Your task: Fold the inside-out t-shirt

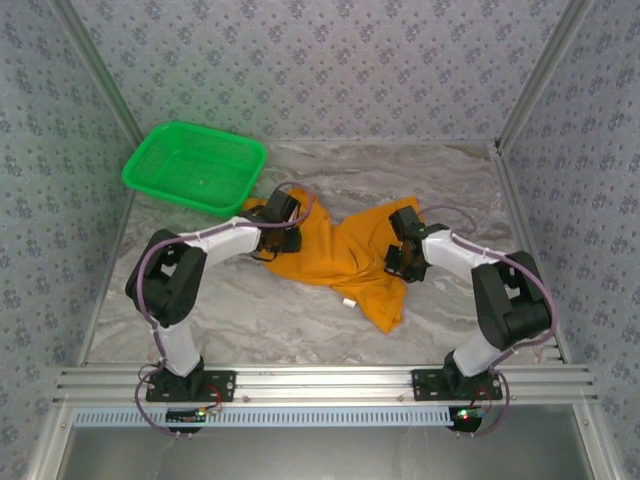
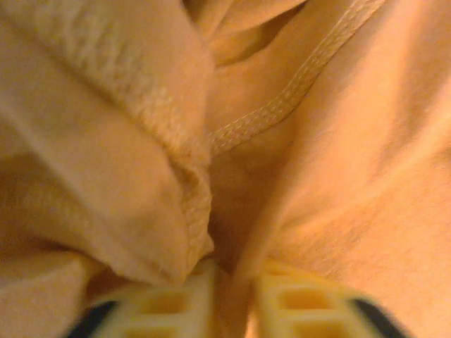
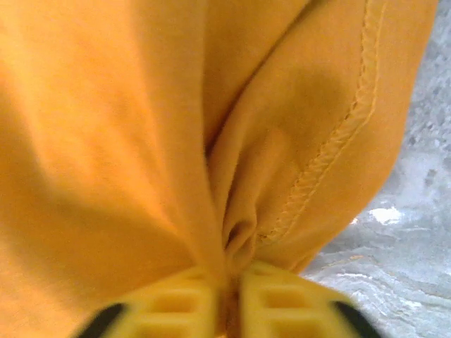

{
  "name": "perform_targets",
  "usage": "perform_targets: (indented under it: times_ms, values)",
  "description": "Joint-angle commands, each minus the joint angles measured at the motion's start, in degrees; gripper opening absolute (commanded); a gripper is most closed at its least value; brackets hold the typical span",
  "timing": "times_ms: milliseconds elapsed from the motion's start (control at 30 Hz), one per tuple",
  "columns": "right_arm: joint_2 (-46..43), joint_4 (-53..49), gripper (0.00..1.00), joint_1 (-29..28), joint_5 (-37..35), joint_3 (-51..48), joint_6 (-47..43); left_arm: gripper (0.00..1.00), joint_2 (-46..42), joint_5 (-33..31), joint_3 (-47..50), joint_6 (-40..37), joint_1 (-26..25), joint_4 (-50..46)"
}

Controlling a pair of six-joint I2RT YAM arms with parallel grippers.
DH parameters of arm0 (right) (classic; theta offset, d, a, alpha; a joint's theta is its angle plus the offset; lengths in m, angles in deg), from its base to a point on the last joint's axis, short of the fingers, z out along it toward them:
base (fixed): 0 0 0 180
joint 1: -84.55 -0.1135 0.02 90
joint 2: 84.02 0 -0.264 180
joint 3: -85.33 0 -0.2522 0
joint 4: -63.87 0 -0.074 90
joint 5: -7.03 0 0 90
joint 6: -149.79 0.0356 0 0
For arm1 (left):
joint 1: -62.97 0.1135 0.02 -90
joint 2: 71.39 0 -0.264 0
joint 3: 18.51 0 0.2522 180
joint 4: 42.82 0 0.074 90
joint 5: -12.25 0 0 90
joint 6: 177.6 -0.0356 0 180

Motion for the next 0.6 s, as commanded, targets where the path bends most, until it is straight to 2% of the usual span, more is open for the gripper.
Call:
perform_targets:
  times_ms: [0,100,200,300,367,467,533,567]
  values:
    - [-4.84,2.70,0.00,4.62,1.77,1.60,1.28,0.00,-2.33,2.18,-6.81,-3.55,-0.12,-0.22]
    - [-6.98,-3.17,0.00,9.21,-1.56,11.05,-2.89,0.00,-5.31,3.41,-15.03,-6.50,0.81,-4.02]
    - [-6.99,-10.43,0.00,14.15,-1.11,24.43,-6.79,0.00,-6.88,4.29,-26.22,-8.56,3.04,-9.17]
    - [-8.31,-16.59,0.00,17.07,-1.58,35.87,-8.87,0.00,-8.32,6.60,-36.34,-7.91,6.10,-14.50]
    - [-11.12,-18.54,0.00,17.59,-3.47,39.42,-10.22,0.00,-10.83,7.04,-38.19,-7.74,7.07,-15.43]
    - [-18.49,-18.79,0.00,17.55,-5.57,35.18,-10.89,0.00,-18.12,7.59,-29.80,-7.11,7.00,-12.46]
    - [-23.78,-18.81,0.00,17.43,-5.69,27.19,-9.27,0.00,-24.19,8.66,-18.19,-4.68,6.72,-7.92]
    - [-26.56,-18.74,0.00,17.33,-5.61,21.70,-8.13,0.04,-27.49,9.03,-10.82,-2.87,6.30,-5.02]
